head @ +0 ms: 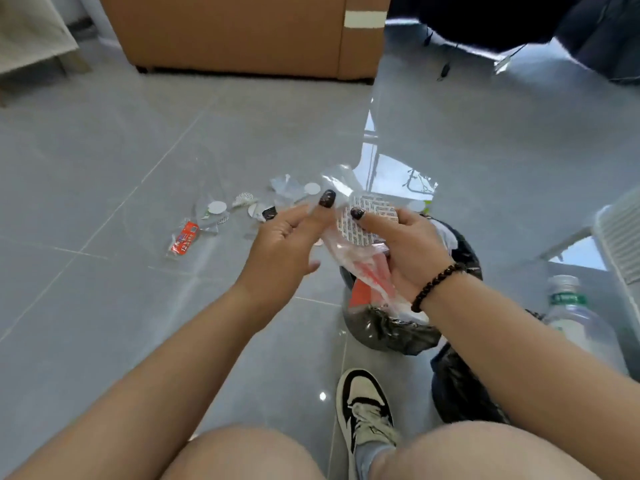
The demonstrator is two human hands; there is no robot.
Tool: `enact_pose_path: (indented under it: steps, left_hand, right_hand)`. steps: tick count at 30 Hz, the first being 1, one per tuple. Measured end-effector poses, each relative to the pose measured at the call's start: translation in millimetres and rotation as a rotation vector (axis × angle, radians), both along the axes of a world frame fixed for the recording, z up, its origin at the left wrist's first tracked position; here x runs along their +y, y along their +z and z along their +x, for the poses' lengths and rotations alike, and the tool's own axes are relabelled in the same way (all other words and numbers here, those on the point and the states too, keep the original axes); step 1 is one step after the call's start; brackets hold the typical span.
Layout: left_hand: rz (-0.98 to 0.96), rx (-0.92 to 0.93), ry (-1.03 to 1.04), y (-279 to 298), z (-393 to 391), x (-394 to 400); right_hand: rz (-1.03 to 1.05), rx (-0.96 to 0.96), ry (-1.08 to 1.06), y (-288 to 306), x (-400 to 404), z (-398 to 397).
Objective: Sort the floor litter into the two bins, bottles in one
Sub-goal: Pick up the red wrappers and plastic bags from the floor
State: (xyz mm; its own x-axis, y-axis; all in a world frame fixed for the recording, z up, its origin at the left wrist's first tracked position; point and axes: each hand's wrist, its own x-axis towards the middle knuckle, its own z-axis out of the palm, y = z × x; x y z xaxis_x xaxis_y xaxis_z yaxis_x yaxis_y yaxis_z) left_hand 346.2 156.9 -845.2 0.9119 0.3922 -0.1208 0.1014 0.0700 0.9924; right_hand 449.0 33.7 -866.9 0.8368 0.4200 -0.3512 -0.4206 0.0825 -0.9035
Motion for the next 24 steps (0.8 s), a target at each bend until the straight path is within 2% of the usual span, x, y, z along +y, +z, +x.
enact_pose_path:
  steps: [3, 4, 8, 11, 14, 18, 20, 22, 24]
  left_hand:
    - [-0.307, 0.126, -0.174, 22, 19, -23]
    - [-0.338, 0.14, -0.199, 25, 26, -32]
    - [-0.146, 0.185, -0.155, 21, 57, -67]
    - [0.022, 0.221, -0.15, 12, 83, -83]
    - [0.06, 0.243, -0.188, 0, 105, -98]
    - [0.056, 0.295, -0.227, -30, 125, -108]
    - [0.087, 0.326, -0.209, -46, 128, -98]
    - [0.15, 0.345, -0.178, -58, 129, -79]
    - [0.383, 0.317, -0.144, -69, 128, -55]
  right_hand:
    - [0.039, -0.034, -0.119, 13, -30, 6]
    - [0.011, -0.054, -0.147, 14, -38, 8]
    - [-0.287, -0.259, -0.187, 18, -78, 21]
    - [-0.401, -0.338, -0.244, 16, -112, 32]
    - [-0.404, -0.24, -0.304, 2, -135, 41]
    - [-0.17, 0.11, -0.392, -19, -145, 56]
    - [-0.094, 0.213, -0.445, -29, -144, 60]
    - [-0.12, 0.212, -0.513, -41, -143, 64]
    - [-0.237, 0.105, -0.591, -50, -143, 67]
